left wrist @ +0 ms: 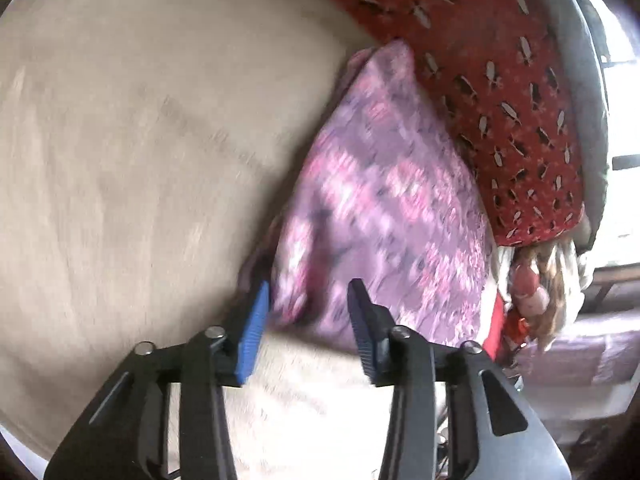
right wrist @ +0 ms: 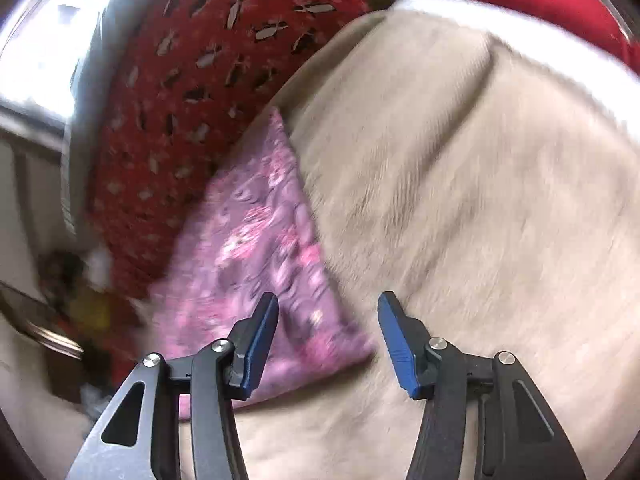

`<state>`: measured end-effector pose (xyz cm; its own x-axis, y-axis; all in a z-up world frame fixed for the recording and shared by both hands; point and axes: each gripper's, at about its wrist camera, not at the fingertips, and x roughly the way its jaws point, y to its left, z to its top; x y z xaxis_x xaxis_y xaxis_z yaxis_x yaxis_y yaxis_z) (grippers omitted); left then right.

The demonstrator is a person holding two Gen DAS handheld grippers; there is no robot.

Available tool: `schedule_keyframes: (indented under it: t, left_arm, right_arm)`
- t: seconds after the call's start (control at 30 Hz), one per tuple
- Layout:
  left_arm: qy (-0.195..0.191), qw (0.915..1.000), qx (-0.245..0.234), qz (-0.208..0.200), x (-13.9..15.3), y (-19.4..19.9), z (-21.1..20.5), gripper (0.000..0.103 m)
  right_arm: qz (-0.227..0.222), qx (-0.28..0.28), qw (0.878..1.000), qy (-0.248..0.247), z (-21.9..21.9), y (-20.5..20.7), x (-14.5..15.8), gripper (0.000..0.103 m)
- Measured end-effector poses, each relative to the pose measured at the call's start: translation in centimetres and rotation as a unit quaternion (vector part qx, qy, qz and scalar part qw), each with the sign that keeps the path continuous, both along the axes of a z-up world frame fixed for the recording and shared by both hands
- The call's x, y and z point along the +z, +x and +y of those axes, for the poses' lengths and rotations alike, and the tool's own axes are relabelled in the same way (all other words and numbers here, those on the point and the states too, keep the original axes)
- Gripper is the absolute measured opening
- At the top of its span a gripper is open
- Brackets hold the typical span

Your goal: Fold small clothes

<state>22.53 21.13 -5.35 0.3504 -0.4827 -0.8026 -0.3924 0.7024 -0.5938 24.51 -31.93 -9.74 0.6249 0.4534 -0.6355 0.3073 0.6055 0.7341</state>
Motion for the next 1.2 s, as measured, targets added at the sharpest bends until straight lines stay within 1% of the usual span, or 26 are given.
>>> schedule_keyframes:
  t: [0.07,0.1,0.13,0.2,0.27,0.33,0.37,0.4,0.47,0.53,0.57,0.6,0.7,0.77,0.8,0.83,0.87,0.9,0.97,1.0,1.03,1.07,1.1,1.13,1.17,1.2]
  left_arm:
    - [-0.029,0.9993,0.021,0.007,-1.1,-0.7,0.4,0.044]
    - [-0.043,0.9983,0.036,0.015,-1.7,-0.9,0.7,0.043]
    - [-0.046,0.9980,0.040,0.018,-1.8,-0.7,0.7,0.033]
    - [-0.031,0.9983,0.043,0.023,-1.5,-0.6,1.3,0.012]
    - [-0.033,0.9976,0.056,0.027,-1.3,-0.6,2.1,0.010]
    - [-0.023,0.9969,0.071,0.026,-1.1,-0.7,2.8,0.008]
    - [-0.011,0.9967,0.076,0.026,-0.9,-0.7,3.0,0.007]
    - [0.007,0.9963,0.080,0.031,-0.9,-0.8,3.2,0.000]
    - [0.036,0.9949,0.085,0.039,-0.9,-0.8,3.2,0.000]
    - [0.016,0.9958,0.083,0.034,-0.8,-1.6,3.6,0.000]
    - [0.001,0.9963,0.081,0.028,-0.6,-2.1,3.7,0.000]
    - [-0.004,0.9968,0.077,0.021,-0.2,-2.3,3.6,0.000]
    - [0.015,0.9985,0.051,-0.016,2.6,-2.3,1.9,0.001]
    - [0.029,0.9986,0.024,-0.038,4.2,-1.5,0.0,0.004]
    - [0.046,0.9976,0.006,-0.050,5.0,-1.1,-1.4,0.013]
    - [0.067,0.9961,-0.007,-0.058,5.5,-0.7,-2.6,0.027]
    - [0.088,0.9941,-0.016,-0.061,5.7,-0.4,-3.7,0.034]
    - [0.109,0.9917,-0.022,-0.064,5.5,-0.3,-4.7,0.043]
    - [0.130,0.9893,-0.034,-0.057,4.5,0.4,-6.3,0.043]
    - [0.136,0.9889,-0.039,-0.046,3.6,0.9,-7.0,0.043]
    - [0.144,0.9883,-0.044,-0.023,2.0,1.2,-7.5,0.043]
    - [0.149,0.9876,-0.050,0.005,0.3,1.4,-7.6,0.043]
    - [0.147,0.9874,-0.053,0.023,-1.0,1.6,-7.8,0.043]
    - [0.147,0.9879,-0.048,0.012,-1.3,1.4,-7.7,0.043]
    - [0.146,0.9881,-0.049,0.002,-0.8,1.2,-7.6,0.045]
    - [0.142,0.9883,-0.056,-0.002,-0.4,1.2,-7.7,0.046]
  right_arm:
    - [-0.011,0.000,1.000,0.013,0.6,-0.1,0.2,0.044]
    - [-0.016,0.006,1.000,0.024,0.9,0.0,0.3,0.016]
    - [-0.022,0.019,0.999,0.042,1.3,0.2,0.4,0.013]
    - [-0.040,0.016,0.998,0.035,1.5,0.0,1.6,0.012]
    - [-0.080,0.013,0.996,0.031,1.4,-0.3,3.6,0.012]
    - [-0.101,0.003,0.995,0.018,0.7,-0.4,5.0,0.011]
    - [-0.102,-0.002,0.995,0.011,0.4,-0.4,5.2,0.011]
    - [-0.096,-0.006,0.995,0.000,0.1,-0.3,5.0,0.011]
    - [-0.043,-0.002,0.999,-0.032,-0.3,0.5,3.1,0.011]
    - [0.023,0.006,0.999,-0.049,-0.1,1.1,0.9,0.013]
    - [0.036,0.003,0.998,-0.043,0.0,0.9,0.4,0.013]
    - [0.030,-0.007,0.999,-0.037,0.1,0.6,0.5,0.018]
    - [0.007,-0.053,0.997,-0.062,0.2,-0.6,2.7,0.019]
    - [-0.034,-0.055,0.996,-0.062,0.7,-0.7,4.8,0.019]
    - [-0.050,-0.050,0.996,-0.062,1.1,-0.7,5.6,0.019]
    - [-0.067,-0.039,0.995,-0.064,1.9,-0.4,6.6,0.024]
    - [-0.074,-0.027,0.995,-0.068,2.7,0.0,7.1,0.027]
    - [-0.077,-0.015,0.994,-0.082,3.7,0.4,7.4,0.032]
    - [-0.078,0.001,0.991,-0.106,4.8,0.6,7.2,0.033]
    - [-0.075,0.007,0.991,-0.112,5.3,0.7,6.8,0.035]
    - [-0.058,0.018,0.990,-0.124,6.1,1.5,5.4,0.040]
    - [-0.025,0.034,0.989,-0.140,6.7,2.0,3.8,0.056]
    - [0.006,0.049,0.988,-0.149,7.2,2.1,2.3,0.063]
    - [0.011,0.067,0.984,-0.167,8.1,2.2,0.9,0.063]
    - [-0.014,0.068,0.980,-0.189,8.5,1.9,1.5,0.063]
    - [-0.017,0.076,0.976,-0.202,8.8,1.8,2.0,0.063]
